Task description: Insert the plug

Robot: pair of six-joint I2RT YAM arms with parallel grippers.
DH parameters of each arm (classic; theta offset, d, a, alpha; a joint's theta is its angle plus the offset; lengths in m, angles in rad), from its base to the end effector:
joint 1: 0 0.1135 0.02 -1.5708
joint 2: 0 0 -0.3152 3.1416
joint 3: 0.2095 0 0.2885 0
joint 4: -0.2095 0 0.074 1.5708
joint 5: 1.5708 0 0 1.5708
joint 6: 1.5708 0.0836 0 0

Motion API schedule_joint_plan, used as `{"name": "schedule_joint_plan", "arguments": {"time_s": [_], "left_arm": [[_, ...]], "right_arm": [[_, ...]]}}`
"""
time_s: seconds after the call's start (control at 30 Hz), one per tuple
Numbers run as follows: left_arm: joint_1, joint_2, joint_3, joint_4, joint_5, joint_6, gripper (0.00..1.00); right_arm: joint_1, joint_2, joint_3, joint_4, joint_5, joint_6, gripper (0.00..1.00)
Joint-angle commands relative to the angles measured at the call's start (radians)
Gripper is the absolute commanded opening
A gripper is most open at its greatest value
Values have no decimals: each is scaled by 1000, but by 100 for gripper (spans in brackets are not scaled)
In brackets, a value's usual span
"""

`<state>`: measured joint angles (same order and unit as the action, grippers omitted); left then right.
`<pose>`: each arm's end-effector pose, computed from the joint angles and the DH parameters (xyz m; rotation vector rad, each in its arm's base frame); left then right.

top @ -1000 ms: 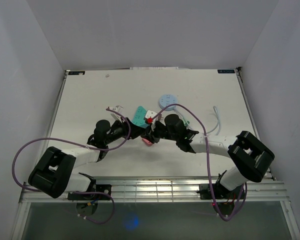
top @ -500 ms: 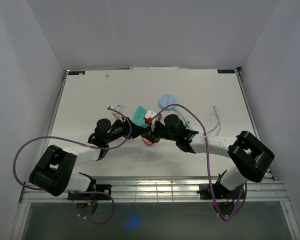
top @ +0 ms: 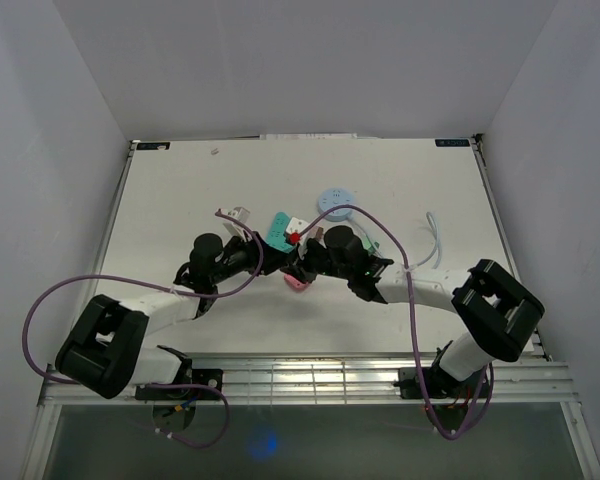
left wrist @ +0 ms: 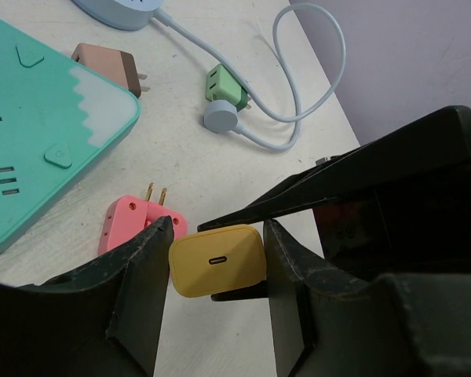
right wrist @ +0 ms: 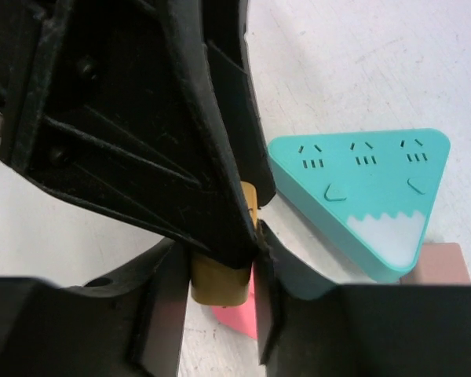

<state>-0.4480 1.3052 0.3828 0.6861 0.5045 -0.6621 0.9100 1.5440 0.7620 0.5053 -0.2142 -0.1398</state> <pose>0.2516 -0.1658 0.1945 0.1824 1.9496 -1.2170 0.2338 0.3297 0.2298 -1.0852 1.5662 0.7282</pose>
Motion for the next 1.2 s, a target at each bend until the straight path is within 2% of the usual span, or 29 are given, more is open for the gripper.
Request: {"name": "schedule_joint_plan", "arguments": {"time_s": [0.0, 0.03, 0.07, 0.1, 0.13, 0.23, 0.27, 0.33, 0.37, 0.53, 0.6, 0.73, 0.93, 1.17], "left_arm": [[-6, -6, 36, -13, 8, 18, 20], [-6, -6, 37, -14, 8, 18, 21], [-6, -12, 36, -16, 8, 19, 22], [-6, -18, 36, -19, 3, 19, 27], [-6, -27, 34, -29, -3, 19, 42], [-4, -67, 28, -57, -37, 22, 64], [-6, -81, 21, -62, -58, 24, 76], [-6, -133, 4, -66, -86, 24, 87], [-4, -153, -13, -71, -121, 22, 96], [-4, -240, -48, -77, -162, 32, 98], [-4, -247, -58, -69, -159, 41, 98], [-6, -264, -99, 39, -123, 55, 98], [-29, -250, -114, 102, -121, 88, 97], [-118, -241, -127, 147, -222, 173, 97]], "right_arm": [[6, 2, 46, 9, -10, -3, 31], [6, 5, 51, -2, -10, -1, 13], [6, 11, 56, -8, -7, -1, 9], [6, 13, 60, -11, -7, -1, 8], [6, 14, 62, -13, -4, 0, 8], [4, 13, 56, -5, 6, 8, 8], [6, 8, 54, -4, 18, 9, 8], [4, 2, 43, 9, 62, 19, 8], [1, -11, 30, 15, 79, 26, 8], [-72, -70, -16, 70, 119, 150, 8], [-129, -102, -44, 88, 110, 258, 8], [-195, -154, -85, 145, 81, 396, 8], [-207, -190, -115, 210, 21, 523, 8], [-206, -199, -128, 245, 18, 646, 8]]}}
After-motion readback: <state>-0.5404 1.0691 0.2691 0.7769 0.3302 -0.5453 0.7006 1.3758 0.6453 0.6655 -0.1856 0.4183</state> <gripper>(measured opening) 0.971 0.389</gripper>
